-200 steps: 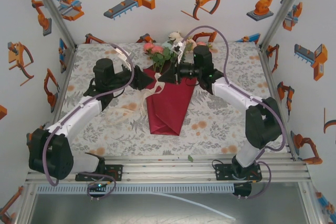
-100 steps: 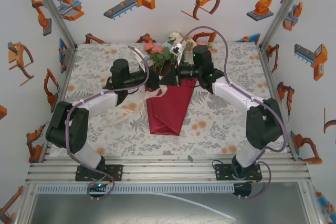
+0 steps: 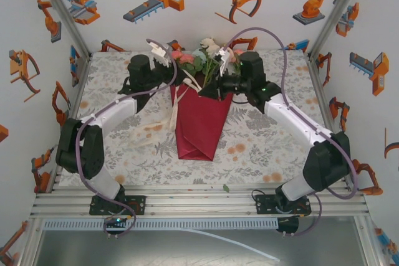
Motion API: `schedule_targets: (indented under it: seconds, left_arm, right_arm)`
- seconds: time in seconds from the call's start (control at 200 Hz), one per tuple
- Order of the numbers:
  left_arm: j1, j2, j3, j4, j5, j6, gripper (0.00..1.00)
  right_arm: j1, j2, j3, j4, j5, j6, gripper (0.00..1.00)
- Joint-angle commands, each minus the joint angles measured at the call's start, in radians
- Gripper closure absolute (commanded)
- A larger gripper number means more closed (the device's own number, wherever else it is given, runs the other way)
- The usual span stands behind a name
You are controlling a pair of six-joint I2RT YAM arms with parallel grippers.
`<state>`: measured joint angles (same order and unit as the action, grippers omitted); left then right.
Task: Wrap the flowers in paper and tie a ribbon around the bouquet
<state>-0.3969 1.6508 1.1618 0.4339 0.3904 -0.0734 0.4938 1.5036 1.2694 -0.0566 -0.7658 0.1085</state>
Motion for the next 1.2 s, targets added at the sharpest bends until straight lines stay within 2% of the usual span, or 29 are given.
schedule_targets:
  seconds: [0.0,0.085,0.21,0.29,0.335,0.411,0.546,0.666,0.706,0.736,0.756,0.811,0.846,0.901,1.026,1.121,1.197]
  left_arm:
    - [0.167,0.030,0.068,-0.064,-0.248,0.078,0.47]
    - [0.206,0.039,0.118,-0.125,-0.245,0.077,0.45]
    - [0.255,0.048,0.180,-0.223,-0.148,0.064,0.42]
    - [0.274,0.044,0.197,-0.267,-0.038,0.065,0.41]
    - [0.274,0.038,0.192,-0.275,-0.029,0.074,0.40]
    - [0.277,0.027,0.181,-0.287,-0.102,0.095,0.40]
    - [0.295,0.015,0.186,-0.320,-0.339,0.160,0.43]
    - [0.360,-0.001,0.219,-0.342,-0.495,0.146,0.45]
    - [0.391,-0.008,0.242,-0.375,-0.511,0.113,0.46]
    - [0.413,-0.017,0.256,-0.409,-0.453,0.087,0.48]
    - [0.428,-0.028,0.260,-0.422,-0.369,0.074,0.49]
    - [0.443,-0.057,0.238,-0.399,0.000,0.074,0.48]
    - [0.414,-0.080,0.204,-0.355,0.205,0.096,0.46]
    - [0.330,-0.120,0.116,-0.251,0.376,0.110,0.44]
    - [0.106,-0.160,-0.057,-0.035,0.398,0.143,0.40]
    - [-0.031,-0.100,-0.046,-0.021,0.449,0.152,0.36]
    - [-0.109,-0.047,-0.039,0.035,0.440,0.122,0.31]
  right_arm:
    - [-0.022,-0.101,-0.034,-0.232,-0.093,-0.014,1.00]
    - [-0.041,-0.123,-0.042,-0.274,-0.073,-0.017,1.00]
    - [-0.066,-0.137,-0.029,-0.353,-0.005,-0.020,1.00]
    - [-0.078,-0.134,-0.013,-0.397,0.028,-0.029,1.00]
    - [-0.080,-0.131,-0.002,-0.416,0.023,-0.035,1.00]
    - [-0.084,-0.128,0.012,-0.444,0.004,-0.052,1.00]
    - [-0.111,-0.137,0.052,-0.532,0.053,-0.096,1.00]
    - [-0.177,-0.177,0.083,-0.598,0.276,-0.100,1.00]
    - [-0.200,-0.198,0.082,-0.600,0.317,-0.098,1.00]
    - [-0.208,-0.214,0.081,-0.599,0.319,-0.102,1.00]
    - [-0.209,-0.221,0.081,-0.595,0.312,-0.105,1.00]
    - [-0.209,-0.230,0.076,-0.571,0.243,-0.099,1.00]
    - [-0.209,-0.226,0.070,-0.541,0.185,-0.085,1.00]
    - [-0.208,-0.209,0.061,-0.496,0.097,-0.057,1.00]
    - [-0.209,-0.178,0.077,-0.473,0.035,-0.033,1.00]
    - [-0.208,-0.175,0.082,-0.437,-0.022,-0.021,1.00]
    - [-0.208,-0.169,0.089,-0.421,-0.045,-0.006,1.00]
